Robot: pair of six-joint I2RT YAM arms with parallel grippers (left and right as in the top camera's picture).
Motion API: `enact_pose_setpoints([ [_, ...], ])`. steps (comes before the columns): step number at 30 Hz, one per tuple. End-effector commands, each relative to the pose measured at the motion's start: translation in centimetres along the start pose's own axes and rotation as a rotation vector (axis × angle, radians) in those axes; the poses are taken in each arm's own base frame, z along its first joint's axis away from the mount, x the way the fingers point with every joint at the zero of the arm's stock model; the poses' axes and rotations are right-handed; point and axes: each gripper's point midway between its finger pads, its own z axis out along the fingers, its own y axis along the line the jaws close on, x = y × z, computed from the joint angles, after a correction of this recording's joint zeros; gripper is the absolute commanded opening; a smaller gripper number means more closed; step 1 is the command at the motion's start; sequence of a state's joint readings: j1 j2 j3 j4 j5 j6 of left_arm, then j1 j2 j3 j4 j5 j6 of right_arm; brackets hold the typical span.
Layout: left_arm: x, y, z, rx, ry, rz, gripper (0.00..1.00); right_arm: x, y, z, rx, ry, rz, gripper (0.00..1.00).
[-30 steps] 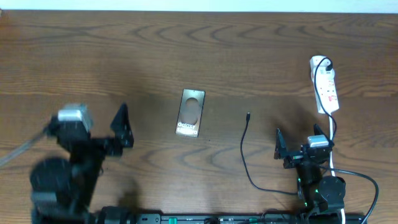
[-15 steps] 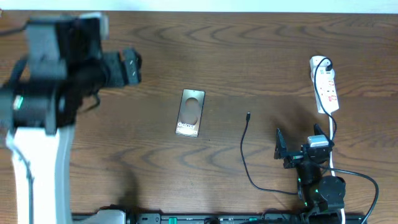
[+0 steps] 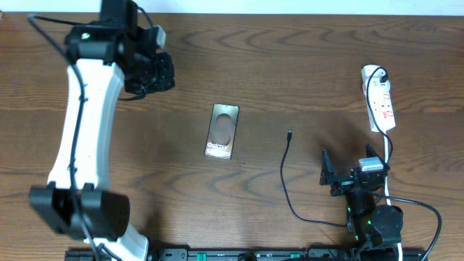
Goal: Plug charger to phone and switch on socket
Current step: 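Move the left gripper over the silver phone on the table, then lower the left gripper and grasp the phone by its top edge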
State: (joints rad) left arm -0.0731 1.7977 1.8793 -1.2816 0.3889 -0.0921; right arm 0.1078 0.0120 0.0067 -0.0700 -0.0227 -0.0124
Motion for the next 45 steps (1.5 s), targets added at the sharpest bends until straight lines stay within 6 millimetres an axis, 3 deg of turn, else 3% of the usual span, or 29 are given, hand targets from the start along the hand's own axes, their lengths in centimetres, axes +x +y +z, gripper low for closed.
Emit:
enact_pose_setpoints([
  [1, 1.0, -0.2, 3.4, 0.008, 0.114, -0.005, 0.4, 0.0, -0.1, 0.0, 0.007, 0.0, -0.011, 0.99],
  [4, 1.5, -0.2, 6.1, 0.0, 0.188, -0.003, 0.7, 0.0, -0.1, 0.0, 0.007, 0.0, -0.011, 0.99],
  [9, 2.7, -1.1, 10.2, -0.004, 0.292, 0.064, 0.88, 0.0, -0.1, 0.0, 0.007, 0.0, -0.011, 0.99],
  [15, 4.4, -2.8, 13.7, -0.02, 0.376, 0.114, 0.89, 0.0, -0.1, 0.0, 0.007, 0.0, -0.011, 0.99],
  [19, 4.4, -2.0, 15.3, -0.162, 0.358, 0.129, 0.89, 0.0, -0.1, 0.0, 0.007, 0.0, -0.011, 0.99],
  [27, 6.1, -3.6, 18.2, -0.211, 0.364, 0.182, 0.92, 0.0, -0.1, 0.0, 0.007, 0.0, -0.011, 0.99],
  [31, 6.3, -1.5, 19.1, -0.352, 0.318, 0.09, 0.94, 0.0, -0.1, 0.0, 0.007, 0.0, -0.011, 0.99],
  [36, 6.7, -0.9, 21.8, -0.328, 0.281, 0.092, 0.95, 0.0, -0.1, 0.0, 0.007, 0.0, -0.011, 0.99],
  [45, 7.7, -1.8, 22.8, -0.307, 0.298, 0.192, 0.96, 0.0, -0.1, 0.0, 0.007, 0.0, -0.011, 0.99],
])
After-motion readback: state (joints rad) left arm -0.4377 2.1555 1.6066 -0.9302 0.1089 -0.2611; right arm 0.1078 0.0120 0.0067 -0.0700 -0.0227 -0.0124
